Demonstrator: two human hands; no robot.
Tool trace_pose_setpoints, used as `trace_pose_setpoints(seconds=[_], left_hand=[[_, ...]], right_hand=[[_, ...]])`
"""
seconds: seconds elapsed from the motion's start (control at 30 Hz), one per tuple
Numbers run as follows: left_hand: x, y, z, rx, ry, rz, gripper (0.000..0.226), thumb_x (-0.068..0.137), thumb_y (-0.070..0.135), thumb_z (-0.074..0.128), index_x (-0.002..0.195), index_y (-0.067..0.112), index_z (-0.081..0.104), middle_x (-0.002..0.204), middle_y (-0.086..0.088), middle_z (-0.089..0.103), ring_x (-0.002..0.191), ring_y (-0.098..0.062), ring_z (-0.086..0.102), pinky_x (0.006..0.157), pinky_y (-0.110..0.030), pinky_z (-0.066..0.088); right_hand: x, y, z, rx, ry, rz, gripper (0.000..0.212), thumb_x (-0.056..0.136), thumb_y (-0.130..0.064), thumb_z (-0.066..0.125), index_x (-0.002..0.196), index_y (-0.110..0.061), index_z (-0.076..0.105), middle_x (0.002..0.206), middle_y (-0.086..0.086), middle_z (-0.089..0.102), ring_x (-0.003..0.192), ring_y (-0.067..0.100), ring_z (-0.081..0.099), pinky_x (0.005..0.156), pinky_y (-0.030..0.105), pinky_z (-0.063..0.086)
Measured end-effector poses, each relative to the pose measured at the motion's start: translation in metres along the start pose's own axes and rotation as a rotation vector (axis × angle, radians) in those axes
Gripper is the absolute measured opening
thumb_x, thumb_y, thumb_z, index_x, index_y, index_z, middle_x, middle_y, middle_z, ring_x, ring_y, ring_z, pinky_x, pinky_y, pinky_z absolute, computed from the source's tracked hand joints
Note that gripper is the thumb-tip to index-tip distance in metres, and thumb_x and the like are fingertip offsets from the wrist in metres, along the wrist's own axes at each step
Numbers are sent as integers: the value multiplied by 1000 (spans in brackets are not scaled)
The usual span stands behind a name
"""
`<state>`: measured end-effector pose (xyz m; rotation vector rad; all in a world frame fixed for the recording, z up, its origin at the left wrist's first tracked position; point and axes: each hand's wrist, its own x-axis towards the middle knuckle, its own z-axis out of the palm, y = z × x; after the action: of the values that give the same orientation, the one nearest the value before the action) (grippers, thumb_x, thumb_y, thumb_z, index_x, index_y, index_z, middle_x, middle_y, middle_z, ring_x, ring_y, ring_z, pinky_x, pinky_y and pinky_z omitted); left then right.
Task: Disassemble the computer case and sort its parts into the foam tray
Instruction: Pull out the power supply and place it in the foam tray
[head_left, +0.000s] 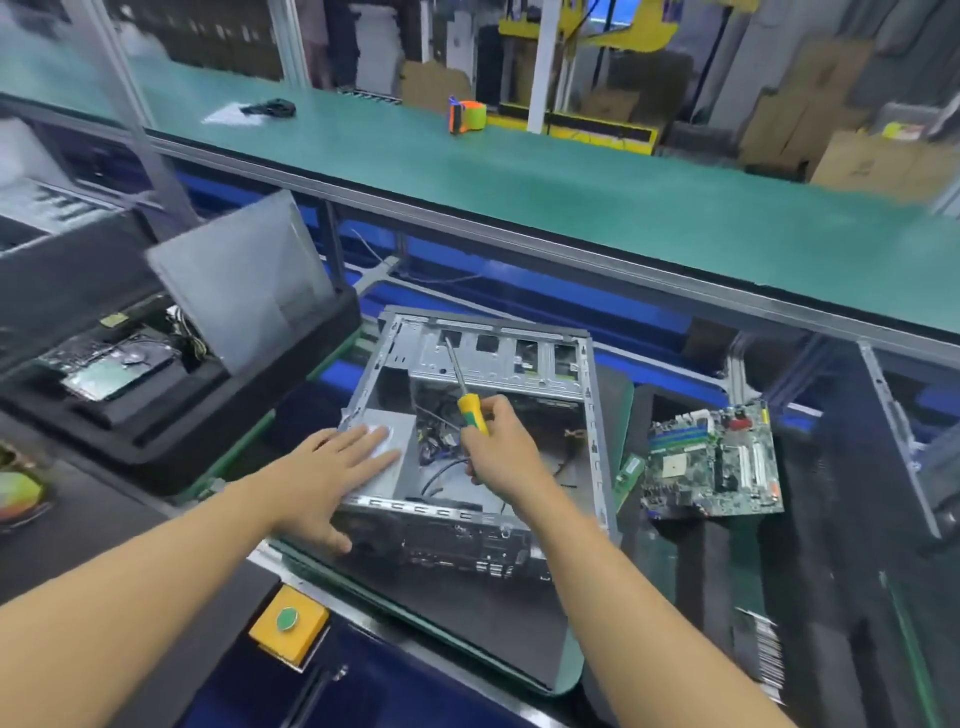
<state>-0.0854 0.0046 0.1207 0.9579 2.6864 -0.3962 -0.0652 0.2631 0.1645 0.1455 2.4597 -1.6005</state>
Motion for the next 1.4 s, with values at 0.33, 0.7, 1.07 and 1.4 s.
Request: trace_pose_setpoints(seconds=[0.33,0.7,1.07,1.4], left_hand=[[16,5,19,67,195,74,115,86,66,57,155,6,-14,160,-29,-13,147,-51,-7,121,-59,4],[14,3,37,3,293,92,103,91,49,60,157,7,-7,160,-31,-13,145,-55,-13,116,-65,-7],[16,11,36,-22,281,-4,100,89,7,55,153,6,-22,159,-28,-19,143,-52,-23,114,-61,-17],[2,-11,17,-230,120,106,108,82,56,46,154,11,-22,159,-4,-34,145,-18,-36,120,-36,-18]], right_hand=[[52,10,78,-104,67,83,16,94,-24,49,106,-28,41,92,5,62,74,26,58,70,43,51],[78,49,31,-477,-56,244,23,96,-27,54,111,-15,42,106,14,60,79,25,49,67,36,37],[104,76,29,-989,-47,282,47,98,-36,54,132,-5,45,135,17,48,123,35,49,99,39,42],[81,41,68,-428,-432,-263,117,63,-74,76,151,-58,1,156,-29,-30,153,14,-14,121,50,21]])
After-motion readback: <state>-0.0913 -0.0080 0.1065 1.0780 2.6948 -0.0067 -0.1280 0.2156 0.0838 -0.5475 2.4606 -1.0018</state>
